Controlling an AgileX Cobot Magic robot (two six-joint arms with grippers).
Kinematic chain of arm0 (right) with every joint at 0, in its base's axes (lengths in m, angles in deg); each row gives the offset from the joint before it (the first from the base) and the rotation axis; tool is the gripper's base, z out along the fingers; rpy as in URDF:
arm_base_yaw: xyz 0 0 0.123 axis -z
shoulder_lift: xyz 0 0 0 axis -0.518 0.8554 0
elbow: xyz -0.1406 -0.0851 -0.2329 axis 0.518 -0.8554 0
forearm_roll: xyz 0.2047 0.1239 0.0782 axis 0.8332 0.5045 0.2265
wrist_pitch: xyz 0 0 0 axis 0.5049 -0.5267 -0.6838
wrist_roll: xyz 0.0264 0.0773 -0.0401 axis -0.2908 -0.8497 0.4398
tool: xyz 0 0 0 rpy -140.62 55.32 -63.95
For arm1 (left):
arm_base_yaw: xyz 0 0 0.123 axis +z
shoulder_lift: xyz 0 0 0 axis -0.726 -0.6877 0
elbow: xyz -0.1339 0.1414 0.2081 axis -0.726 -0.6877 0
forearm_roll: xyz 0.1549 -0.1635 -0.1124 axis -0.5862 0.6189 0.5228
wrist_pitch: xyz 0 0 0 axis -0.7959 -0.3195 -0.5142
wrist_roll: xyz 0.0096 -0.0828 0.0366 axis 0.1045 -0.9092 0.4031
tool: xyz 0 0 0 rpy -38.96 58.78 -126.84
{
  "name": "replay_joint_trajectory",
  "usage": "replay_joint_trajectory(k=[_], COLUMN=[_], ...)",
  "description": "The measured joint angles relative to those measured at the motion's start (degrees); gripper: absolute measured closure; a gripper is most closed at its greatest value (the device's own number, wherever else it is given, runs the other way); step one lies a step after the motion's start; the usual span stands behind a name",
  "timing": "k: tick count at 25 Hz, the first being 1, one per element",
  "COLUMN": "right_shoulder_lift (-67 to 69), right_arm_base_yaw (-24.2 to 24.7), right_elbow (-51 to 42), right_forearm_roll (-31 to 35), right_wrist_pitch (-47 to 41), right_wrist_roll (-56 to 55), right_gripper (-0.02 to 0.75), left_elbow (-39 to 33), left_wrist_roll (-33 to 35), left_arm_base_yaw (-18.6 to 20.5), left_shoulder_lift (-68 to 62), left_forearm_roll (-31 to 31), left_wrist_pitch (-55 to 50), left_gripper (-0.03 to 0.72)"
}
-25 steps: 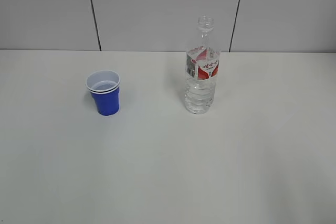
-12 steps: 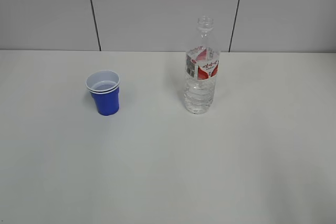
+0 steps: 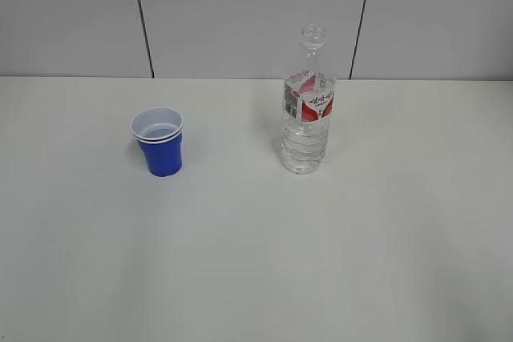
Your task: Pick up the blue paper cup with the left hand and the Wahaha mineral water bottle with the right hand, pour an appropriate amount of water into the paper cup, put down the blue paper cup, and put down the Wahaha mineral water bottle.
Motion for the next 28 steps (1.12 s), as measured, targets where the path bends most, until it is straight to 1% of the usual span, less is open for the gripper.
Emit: replay_joint_trajectory(k=[5,28], right_shoulder_lift=[-4.41,-4.57], right_arm_base_yaw=[2.24,2.32], right_elbow=[0.0,0.0], right_forearm_roll=[0.0,-0.11], right_wrist_pitch=[0.0,-0.11], right_wrist_roll=[0.0,0.0], right_gripper=[0.15,0.15], left_elbow=[-0.04,-0.04], left_wrist_roll=[0.0,0.09], left_arm_base_yaw=[0.73,0.73], left_shoulder_lift=[1.45,1.45], left_forearm_roll=[-0.09,-0.09], left_wrist_pitch=[0.12,0.24], left_gripper=[0.21,0.211])
